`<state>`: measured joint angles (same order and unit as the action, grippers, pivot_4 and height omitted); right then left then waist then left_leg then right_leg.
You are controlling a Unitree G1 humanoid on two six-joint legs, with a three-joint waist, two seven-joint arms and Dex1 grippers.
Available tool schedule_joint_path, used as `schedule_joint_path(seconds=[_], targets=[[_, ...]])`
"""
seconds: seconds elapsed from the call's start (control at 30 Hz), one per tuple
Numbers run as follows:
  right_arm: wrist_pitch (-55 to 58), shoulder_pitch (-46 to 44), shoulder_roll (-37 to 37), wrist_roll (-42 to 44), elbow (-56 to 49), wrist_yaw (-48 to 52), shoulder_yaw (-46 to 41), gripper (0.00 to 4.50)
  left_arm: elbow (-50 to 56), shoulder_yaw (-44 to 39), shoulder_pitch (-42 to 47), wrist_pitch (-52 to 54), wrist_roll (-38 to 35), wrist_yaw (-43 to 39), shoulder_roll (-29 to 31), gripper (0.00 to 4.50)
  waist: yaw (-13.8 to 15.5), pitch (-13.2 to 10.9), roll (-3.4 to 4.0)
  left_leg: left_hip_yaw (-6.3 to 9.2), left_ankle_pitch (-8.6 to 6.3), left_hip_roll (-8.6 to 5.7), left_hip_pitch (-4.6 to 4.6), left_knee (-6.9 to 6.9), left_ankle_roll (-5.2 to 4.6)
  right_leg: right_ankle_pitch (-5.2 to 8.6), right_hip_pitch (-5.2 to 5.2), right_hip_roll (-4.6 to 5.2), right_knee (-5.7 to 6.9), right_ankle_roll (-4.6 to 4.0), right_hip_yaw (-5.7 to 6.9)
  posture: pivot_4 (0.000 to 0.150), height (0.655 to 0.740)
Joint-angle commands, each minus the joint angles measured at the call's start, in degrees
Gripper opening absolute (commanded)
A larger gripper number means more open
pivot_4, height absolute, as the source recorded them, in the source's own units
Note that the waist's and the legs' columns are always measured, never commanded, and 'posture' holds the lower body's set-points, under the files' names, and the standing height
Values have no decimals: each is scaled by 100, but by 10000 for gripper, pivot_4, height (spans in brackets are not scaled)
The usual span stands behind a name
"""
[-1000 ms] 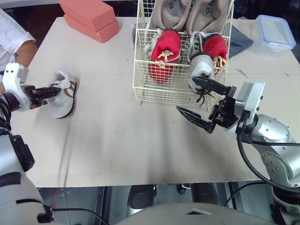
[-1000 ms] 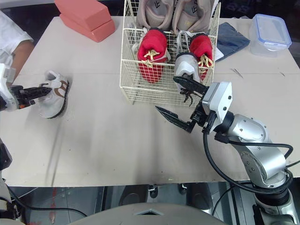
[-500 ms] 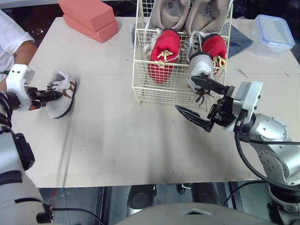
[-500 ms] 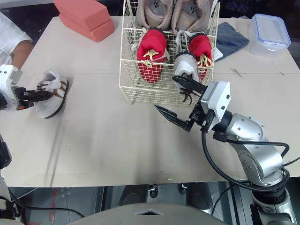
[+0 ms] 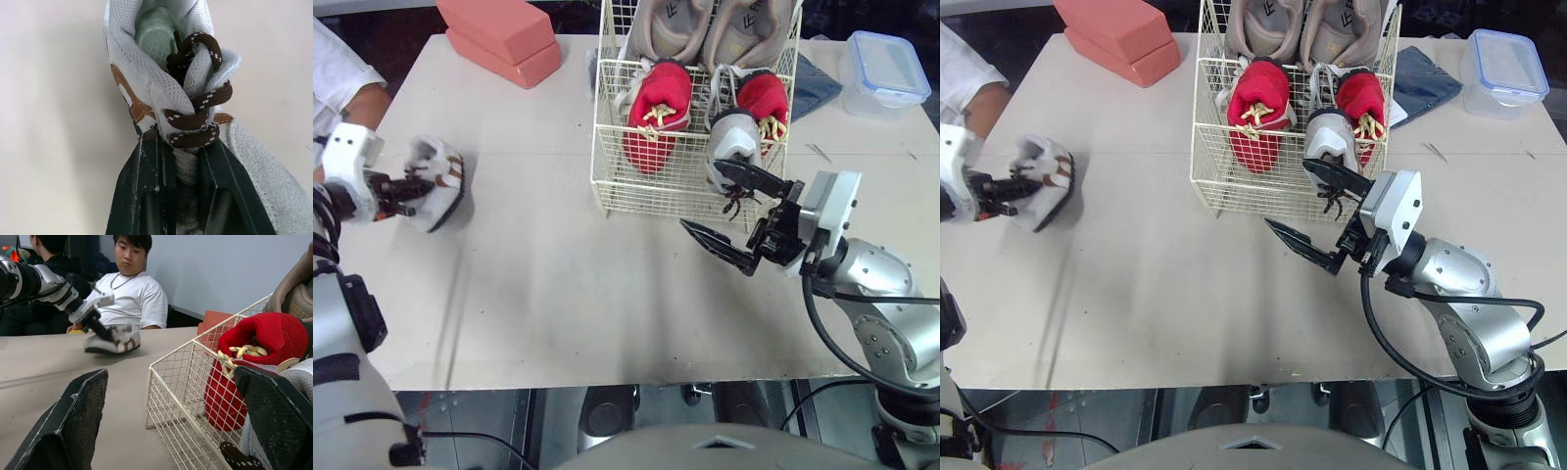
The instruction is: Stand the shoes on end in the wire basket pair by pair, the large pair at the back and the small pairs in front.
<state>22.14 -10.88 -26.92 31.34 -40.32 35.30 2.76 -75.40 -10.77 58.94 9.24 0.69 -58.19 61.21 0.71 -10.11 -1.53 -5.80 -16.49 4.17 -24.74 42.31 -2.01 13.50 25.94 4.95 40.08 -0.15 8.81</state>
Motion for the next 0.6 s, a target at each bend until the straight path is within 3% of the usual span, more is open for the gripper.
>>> schedule_joint_path(seconds=[0.03, 0.13, 0.2, 0.33, 0.43, 0.6], targets=[[-137, 9, -34, 63, -229, -38, -214, 40948, 503, -658, 355, -797, -670, 146, 70, 1916, 11, 1, -19, 5, 0, 1, -3, 2, 0, -1, 1, 1, 0, -1, 1, 1500, 6860], [-151, 30, -53, 87, -229, -30, -299, 40948, 1355, -1413, 187, -1173, -1606, -158, -338, 1916, 14, 3, -21, 3, 0, -3, -3, 4, 0, -1, -1, 7, 0, -1, -1, 1500, 6860], [-160, 30, -75, 115, -218, -23, -384, 40948, 2601, -1851, -369, -1196, -2262, -182, -841, 1916, 7, 2, -20, 3, 0, -4, -2, 8, 0, -2, -4, 8, 3, -2, -1, 1500, 6860], [-168, -31, -120, 202, -163, -14, -570, 40948, 5452, -2263, -1626, -748, -3256, 596, -1966, 1916, -42, 2, -12, 0, 1, -2, 10, 8, 0, -3, -10, 8, 9, -3, -13, 1500, 6860], [-180, -90, -124, 265, -109, -17, -680, 40948, 7134, -2137, -2137, -763, -3645, 1229, -2738, 1916, -63, 2, -15, 2, 1, -1, 11, 8, 1, -4, -11, 8, 15, -5, -14, 1500, 6860], [-160, -145, -118, 366, -80, -16, -738, 40948, 8893, -1390, -2518, -875, -3490, 2123, -3729, 1916, -27, 3, -16, 5, 1, -5, 25, 14, 1, -4, -27, 8, 21, -5, -12, 1500, 6860]])
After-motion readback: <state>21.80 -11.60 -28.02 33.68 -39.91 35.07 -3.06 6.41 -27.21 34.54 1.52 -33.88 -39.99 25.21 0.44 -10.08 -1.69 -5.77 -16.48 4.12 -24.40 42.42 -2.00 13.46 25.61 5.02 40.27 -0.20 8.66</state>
